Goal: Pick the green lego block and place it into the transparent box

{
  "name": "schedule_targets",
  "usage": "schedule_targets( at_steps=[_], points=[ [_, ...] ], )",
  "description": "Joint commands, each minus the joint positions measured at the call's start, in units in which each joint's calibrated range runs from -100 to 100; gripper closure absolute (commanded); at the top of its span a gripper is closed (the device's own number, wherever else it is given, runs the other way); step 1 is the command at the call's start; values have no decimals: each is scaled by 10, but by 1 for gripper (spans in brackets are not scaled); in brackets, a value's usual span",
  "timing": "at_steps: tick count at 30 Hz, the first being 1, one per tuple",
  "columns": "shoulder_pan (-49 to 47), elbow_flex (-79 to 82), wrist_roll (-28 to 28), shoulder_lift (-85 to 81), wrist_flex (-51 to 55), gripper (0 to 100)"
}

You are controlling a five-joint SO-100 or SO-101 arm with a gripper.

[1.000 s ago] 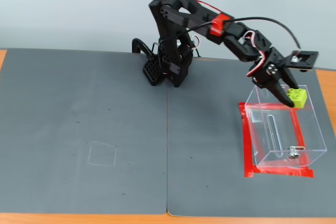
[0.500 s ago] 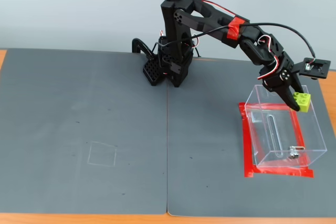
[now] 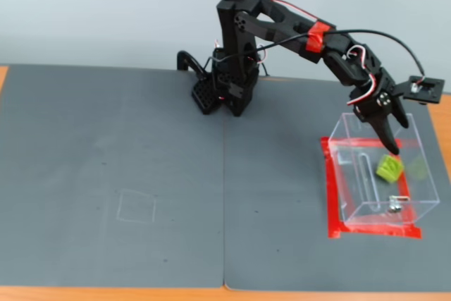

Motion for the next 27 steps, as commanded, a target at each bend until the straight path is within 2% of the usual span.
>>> schedule_targets(
  at_steps=[1,12,27],
  points=[
    [6,-29,0,-11,2,72],
    [60,-17,0,-59,3,98],
    [245,223,0,-318,2,98]
  ],
)
